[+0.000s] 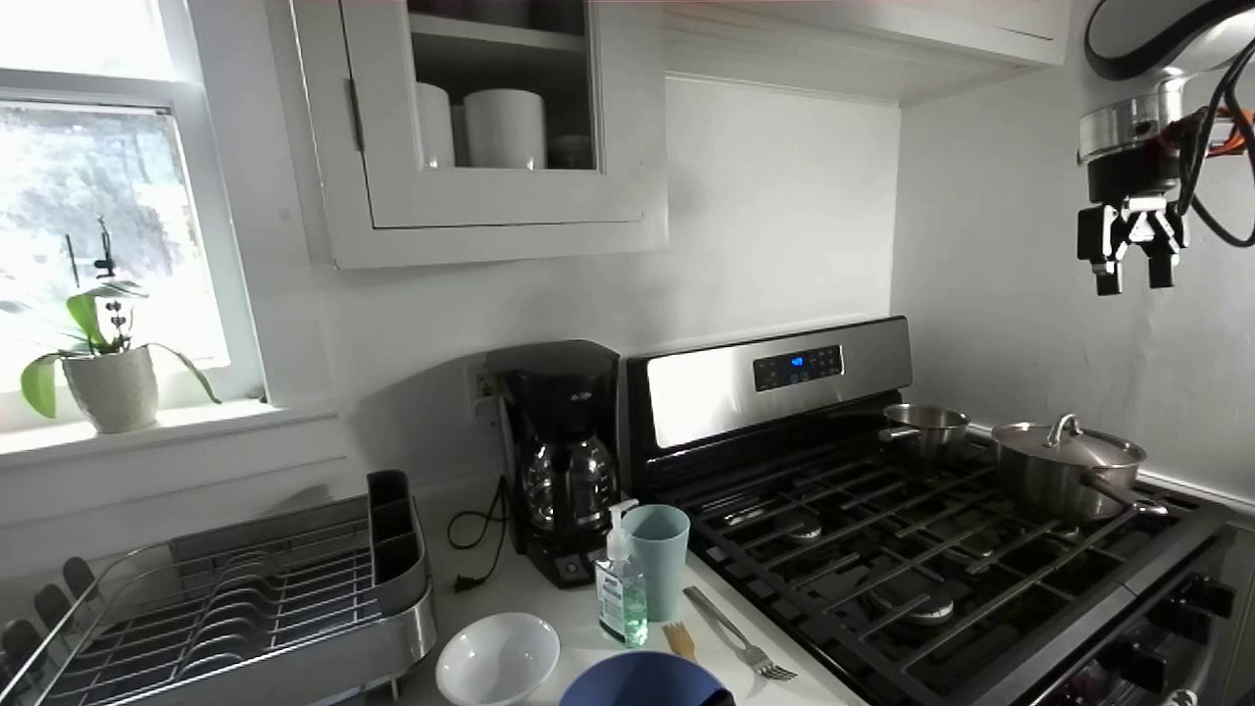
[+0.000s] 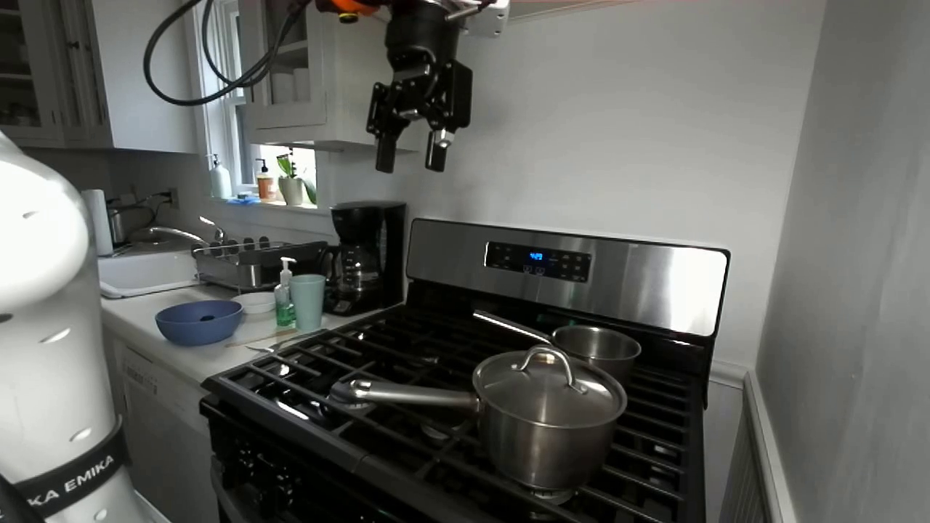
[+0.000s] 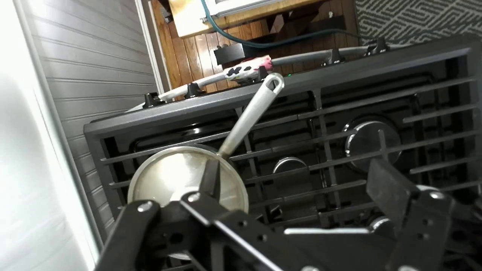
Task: Take the lid off of the bowl
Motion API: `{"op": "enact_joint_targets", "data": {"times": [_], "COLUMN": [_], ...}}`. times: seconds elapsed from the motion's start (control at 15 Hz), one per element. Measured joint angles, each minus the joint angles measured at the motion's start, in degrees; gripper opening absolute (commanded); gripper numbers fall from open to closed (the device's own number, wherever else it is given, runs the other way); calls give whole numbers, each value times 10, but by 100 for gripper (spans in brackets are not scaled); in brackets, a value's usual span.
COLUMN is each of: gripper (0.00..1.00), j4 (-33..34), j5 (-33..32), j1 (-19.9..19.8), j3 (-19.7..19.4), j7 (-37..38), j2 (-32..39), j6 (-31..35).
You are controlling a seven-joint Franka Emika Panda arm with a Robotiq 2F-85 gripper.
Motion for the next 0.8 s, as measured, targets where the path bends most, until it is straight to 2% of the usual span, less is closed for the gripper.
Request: {"op": "enact_joint_targets", "data": {"times": [0.47,0.8], "gripper": [100,100], "j4": [-81,-112], "j5": [1,21], "j1": [-73,-113], "j3": [-9,-15], "j7": [152,252], "j2": [43,98], "j6": [146,266]}}
